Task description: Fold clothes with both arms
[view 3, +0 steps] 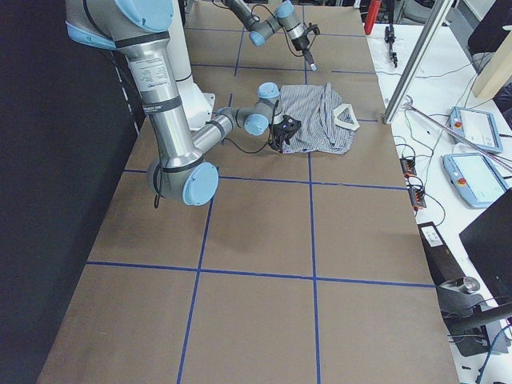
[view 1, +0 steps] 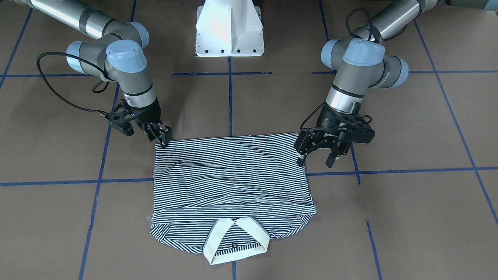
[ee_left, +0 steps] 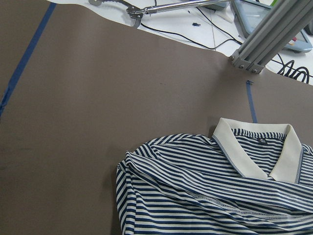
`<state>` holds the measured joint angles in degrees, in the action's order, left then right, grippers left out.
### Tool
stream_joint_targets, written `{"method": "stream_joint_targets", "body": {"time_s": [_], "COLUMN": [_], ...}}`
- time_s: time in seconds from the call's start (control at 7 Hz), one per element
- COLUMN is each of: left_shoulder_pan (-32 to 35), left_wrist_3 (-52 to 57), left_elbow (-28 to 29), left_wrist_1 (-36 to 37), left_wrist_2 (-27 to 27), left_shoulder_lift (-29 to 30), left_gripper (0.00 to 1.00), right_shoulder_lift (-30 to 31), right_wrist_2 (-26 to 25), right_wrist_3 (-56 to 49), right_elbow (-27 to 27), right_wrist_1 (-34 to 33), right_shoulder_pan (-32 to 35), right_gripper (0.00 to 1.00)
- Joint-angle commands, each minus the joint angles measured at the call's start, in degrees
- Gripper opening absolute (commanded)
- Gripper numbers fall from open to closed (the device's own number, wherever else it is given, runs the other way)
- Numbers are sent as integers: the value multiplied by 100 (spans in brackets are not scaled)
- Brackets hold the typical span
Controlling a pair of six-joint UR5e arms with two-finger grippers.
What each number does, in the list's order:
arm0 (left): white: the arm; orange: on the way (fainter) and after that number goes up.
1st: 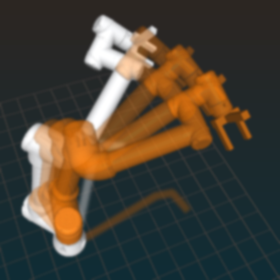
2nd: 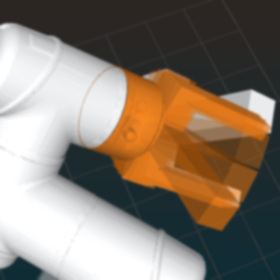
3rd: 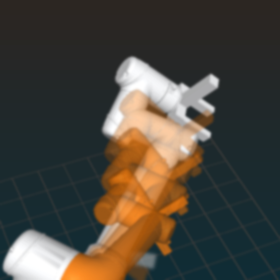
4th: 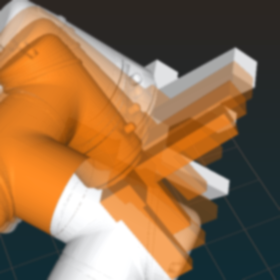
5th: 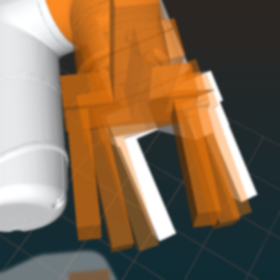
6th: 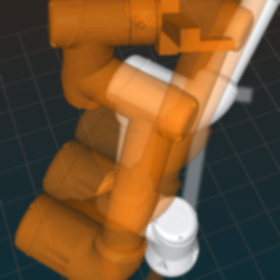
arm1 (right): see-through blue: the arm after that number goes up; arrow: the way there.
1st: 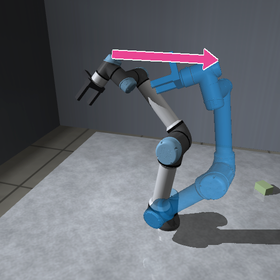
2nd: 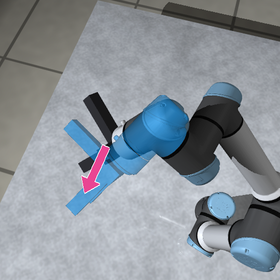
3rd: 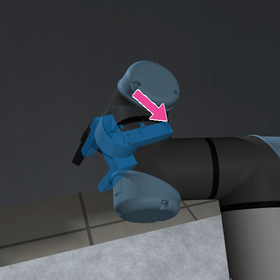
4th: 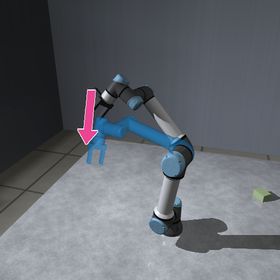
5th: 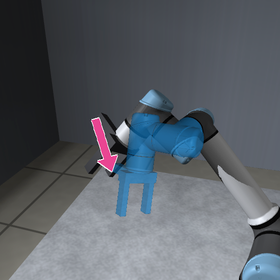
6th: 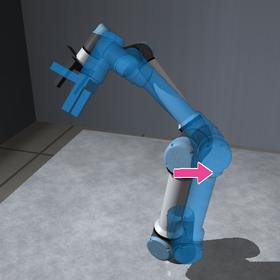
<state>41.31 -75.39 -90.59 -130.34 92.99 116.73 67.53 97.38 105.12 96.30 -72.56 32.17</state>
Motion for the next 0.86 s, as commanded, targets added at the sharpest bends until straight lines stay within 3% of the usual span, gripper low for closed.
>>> {"method": "stream_joint_targets", "body": {"time_s": [0.0,0.29,0.43,0.57,0.71], "left_shoulder_pan": [0,0,0,0,0], "left_wrist_3": [7,7,7,7,7], "left_elbow": [6,-3,-3,-3,-3], "left_wrist_1": [0,0,0,0,0], "left_wrist_2": [-1,-1,-1,-1,-1], "left_shoulder_lift": [-1,-1,-1,-1,-1], "left_gripper": [100,100,100,100,100], "right_shoulder_lift": [-3,-12,-20,-12,-12], "right_wrist_2": [0,0,9,9,18], "right_wrist_3": [-9,-9,-1,-1,-9], "right_elbow": [-50,-138,-138,-130,-112], "right_wrist_1": [23,49,49,49,49], "right_shoulder_pan": [-1,-1,-1,-1,-9], "right_gripper": [58,57,45,9,0]}}
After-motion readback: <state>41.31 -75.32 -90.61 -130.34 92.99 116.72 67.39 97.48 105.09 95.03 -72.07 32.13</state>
